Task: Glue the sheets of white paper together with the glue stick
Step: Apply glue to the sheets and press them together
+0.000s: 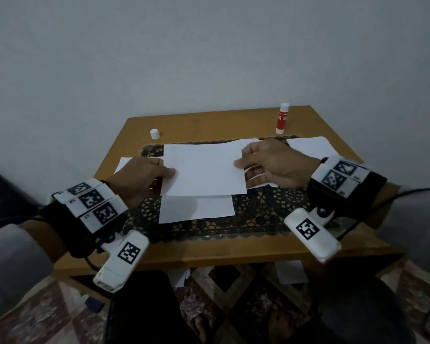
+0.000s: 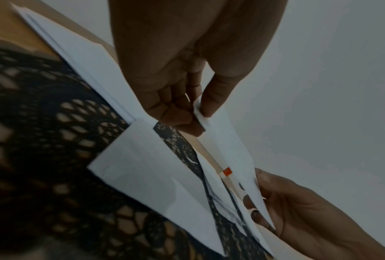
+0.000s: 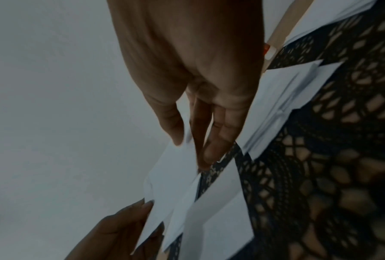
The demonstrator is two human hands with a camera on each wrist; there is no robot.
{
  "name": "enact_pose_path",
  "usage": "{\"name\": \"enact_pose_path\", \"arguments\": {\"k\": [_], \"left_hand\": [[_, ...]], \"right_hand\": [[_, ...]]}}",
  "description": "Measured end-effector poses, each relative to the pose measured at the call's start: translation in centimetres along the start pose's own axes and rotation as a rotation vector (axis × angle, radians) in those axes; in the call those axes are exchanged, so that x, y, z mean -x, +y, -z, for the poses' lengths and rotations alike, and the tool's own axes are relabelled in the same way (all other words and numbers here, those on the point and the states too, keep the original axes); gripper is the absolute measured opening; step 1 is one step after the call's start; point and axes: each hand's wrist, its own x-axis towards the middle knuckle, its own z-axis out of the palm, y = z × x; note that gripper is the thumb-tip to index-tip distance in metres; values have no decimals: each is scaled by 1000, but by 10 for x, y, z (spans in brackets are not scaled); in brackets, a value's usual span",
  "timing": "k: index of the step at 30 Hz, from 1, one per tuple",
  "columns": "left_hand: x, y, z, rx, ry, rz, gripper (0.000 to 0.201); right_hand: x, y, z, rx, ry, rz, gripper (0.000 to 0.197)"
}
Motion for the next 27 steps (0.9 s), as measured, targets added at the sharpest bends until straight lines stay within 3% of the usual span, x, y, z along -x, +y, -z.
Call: {"name": "enact_pose_path", "arguments": {"k": [3, 12, 27], "left_hand": [[-1, -10, 6, -66, 41, 23, 36], [-2, -18, 17, -701, -7, -4, 37], [-13, -27, 15, -900, -14, -25, 36]], "right_hand": [[-1, 7, -6, 105, -36, -58, 13], [-14, 13, -17, 467, -38, -123, 16], [-21, 17, -27, 727, -10, -69, 21]]}}
